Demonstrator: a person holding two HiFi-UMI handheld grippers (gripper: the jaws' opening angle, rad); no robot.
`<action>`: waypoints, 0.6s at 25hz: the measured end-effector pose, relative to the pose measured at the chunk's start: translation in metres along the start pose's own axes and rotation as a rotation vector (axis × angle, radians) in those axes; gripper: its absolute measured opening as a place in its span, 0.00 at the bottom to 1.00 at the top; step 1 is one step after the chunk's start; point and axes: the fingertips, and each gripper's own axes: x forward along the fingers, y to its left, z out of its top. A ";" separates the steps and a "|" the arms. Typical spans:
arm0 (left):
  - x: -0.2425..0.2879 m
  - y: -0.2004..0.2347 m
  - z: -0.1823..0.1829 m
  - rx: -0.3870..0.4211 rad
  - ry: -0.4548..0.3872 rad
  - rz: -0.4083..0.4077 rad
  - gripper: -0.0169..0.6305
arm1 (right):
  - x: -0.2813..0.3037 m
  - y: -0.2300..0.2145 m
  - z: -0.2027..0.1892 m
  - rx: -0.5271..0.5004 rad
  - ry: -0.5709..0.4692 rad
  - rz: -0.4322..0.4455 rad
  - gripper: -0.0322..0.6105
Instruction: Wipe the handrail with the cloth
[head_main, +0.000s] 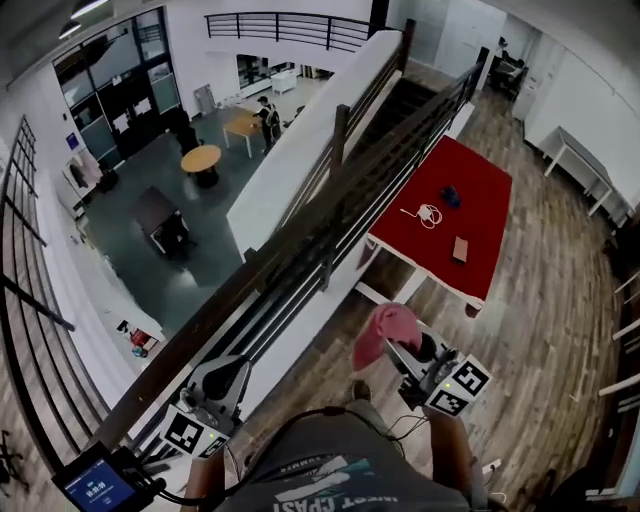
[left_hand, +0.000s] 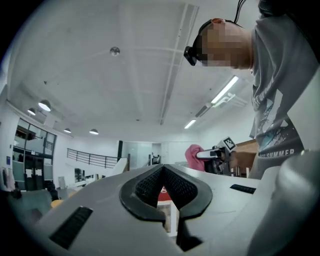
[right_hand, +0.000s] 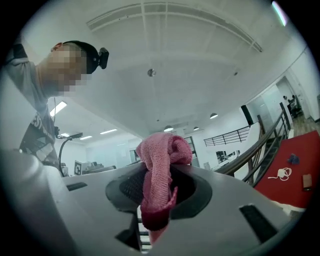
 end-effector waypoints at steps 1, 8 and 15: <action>0.008 0.006 -0.003 0.002 0.009 0.027 0.04 | 0.012 -0.018 0.001 0.016 -0.004 0.021 0.18; 0.079 0.046 -0.012 -0.024 0.051 0.296 0.04 | 0.118 -0.145 -0.005 0.023 0.080 0.186 0.18; 0.149 0.054 -0.024 -0.025 0.105 0.555 0.04 | 0.228 -0.346 -0.048 -0.077 0.280 0.155 0.18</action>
